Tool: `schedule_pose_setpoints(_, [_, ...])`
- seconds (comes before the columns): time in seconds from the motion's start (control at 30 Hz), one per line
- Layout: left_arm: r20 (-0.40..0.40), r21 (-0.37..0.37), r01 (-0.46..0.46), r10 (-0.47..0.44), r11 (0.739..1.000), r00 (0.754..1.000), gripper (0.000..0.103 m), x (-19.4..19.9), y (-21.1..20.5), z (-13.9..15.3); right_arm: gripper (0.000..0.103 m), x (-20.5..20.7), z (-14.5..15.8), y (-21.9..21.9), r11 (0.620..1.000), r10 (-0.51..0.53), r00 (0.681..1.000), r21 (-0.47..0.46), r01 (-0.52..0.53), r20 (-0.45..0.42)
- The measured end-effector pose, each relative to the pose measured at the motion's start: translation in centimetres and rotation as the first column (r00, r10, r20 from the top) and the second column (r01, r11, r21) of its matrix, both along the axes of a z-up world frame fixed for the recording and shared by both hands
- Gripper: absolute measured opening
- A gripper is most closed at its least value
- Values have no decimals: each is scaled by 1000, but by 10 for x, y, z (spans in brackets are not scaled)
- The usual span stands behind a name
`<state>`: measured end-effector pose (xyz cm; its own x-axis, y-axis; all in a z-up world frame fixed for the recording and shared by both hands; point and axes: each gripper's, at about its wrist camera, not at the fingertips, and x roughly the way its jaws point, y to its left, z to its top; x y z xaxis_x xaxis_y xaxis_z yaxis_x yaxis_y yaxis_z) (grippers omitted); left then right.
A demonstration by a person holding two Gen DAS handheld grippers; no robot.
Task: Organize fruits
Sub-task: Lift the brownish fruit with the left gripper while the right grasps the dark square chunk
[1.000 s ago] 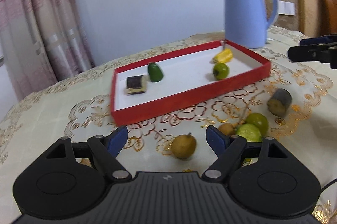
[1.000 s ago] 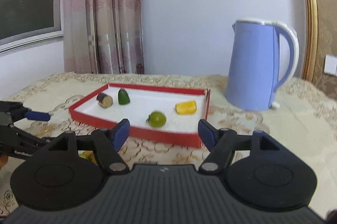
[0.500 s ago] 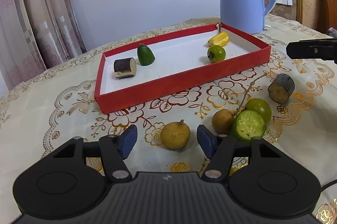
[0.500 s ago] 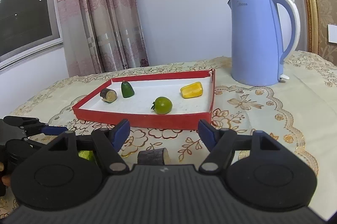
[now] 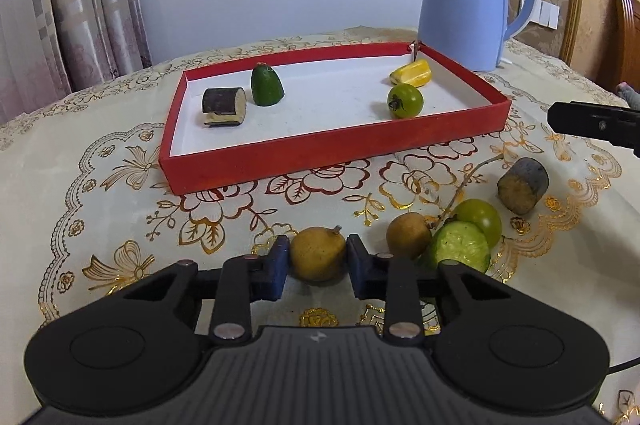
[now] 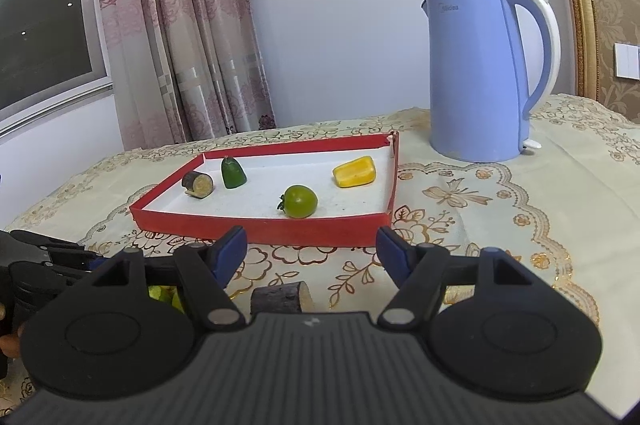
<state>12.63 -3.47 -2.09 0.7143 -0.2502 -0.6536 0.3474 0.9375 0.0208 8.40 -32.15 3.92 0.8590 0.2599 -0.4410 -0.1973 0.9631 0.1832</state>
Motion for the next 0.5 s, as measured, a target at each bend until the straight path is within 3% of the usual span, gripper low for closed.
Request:
schedule_pose_setpoints(0.13, [6, -8, -35, 35, 999, 999, 29, -4, 1, 6, 70, -3, 4, -1, 998, -32, 999, -51, 33, 21])
schedule_pose_setpoints(0.27, [88, -14, -107, 108, 994, 990, 29, -9, 2, 20, 70, -8, 9, -5, 996, -41, 999, -79, 43, 28])
schedule_pose_setpoints(0.4, [180, -34, -167, 170, 985, 969, 29, -11, 1, 25, 69, -11, 7, 3, 991, 9, 1000, -136, -8, 8])
schedule_pose_setpoints(0.5, [193, -40, -153, 158, 987, 969, 29, -11, 2, 21, 69, -10, 1, 18, 979, 75, 997, -189, -79, -27])
